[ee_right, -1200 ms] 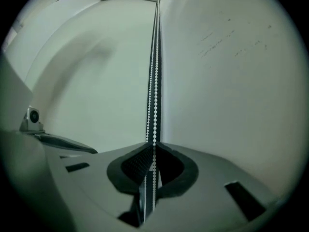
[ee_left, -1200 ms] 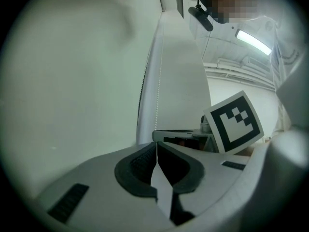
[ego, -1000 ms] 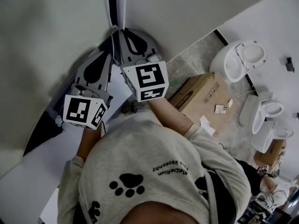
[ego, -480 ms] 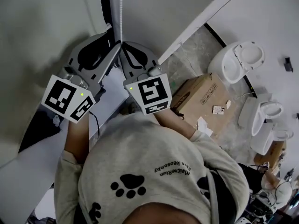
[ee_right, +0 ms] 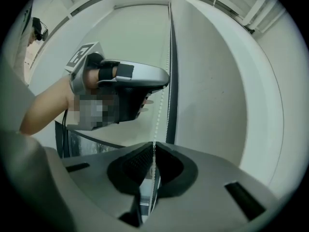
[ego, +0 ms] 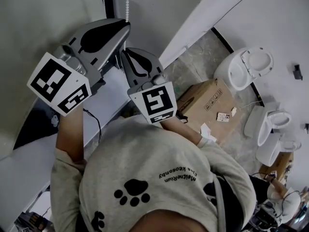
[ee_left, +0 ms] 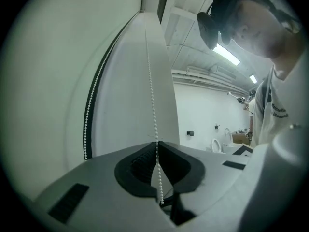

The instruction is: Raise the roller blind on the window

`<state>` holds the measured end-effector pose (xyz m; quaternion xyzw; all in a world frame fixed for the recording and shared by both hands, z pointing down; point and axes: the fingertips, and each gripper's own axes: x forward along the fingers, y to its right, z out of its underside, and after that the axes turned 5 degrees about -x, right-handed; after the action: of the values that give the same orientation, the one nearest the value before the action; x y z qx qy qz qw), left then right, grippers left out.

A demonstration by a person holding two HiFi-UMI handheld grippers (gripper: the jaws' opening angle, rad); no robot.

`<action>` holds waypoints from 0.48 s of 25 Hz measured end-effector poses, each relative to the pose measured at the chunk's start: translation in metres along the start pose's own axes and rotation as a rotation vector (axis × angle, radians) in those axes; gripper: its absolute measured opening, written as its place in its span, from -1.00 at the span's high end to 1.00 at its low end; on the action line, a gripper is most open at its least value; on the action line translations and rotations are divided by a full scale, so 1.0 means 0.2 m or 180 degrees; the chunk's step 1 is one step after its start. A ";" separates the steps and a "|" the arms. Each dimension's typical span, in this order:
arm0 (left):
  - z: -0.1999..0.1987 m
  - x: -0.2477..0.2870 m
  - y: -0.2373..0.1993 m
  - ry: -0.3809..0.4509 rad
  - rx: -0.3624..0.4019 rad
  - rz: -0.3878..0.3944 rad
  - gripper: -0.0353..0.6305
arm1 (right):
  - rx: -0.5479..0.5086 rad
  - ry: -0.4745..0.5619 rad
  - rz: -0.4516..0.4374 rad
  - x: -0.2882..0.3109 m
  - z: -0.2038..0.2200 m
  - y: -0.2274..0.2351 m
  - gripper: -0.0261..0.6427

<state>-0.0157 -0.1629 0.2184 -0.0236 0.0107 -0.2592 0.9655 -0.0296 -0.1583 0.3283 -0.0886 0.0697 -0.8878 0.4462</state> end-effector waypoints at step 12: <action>0.08 -0.02 -0.03 -0.0069 -0.0036 -0.0224 0.84 | 0.0012 -0.0018 -0.0116 0.03 0.08 0.00 0.86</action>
<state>-0.0230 -0.1658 0.2342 -0.0322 0.0008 -0.2926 0.9557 -0.0297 -0.1630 0.3445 -0.0915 0.0652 -0.8956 0.4304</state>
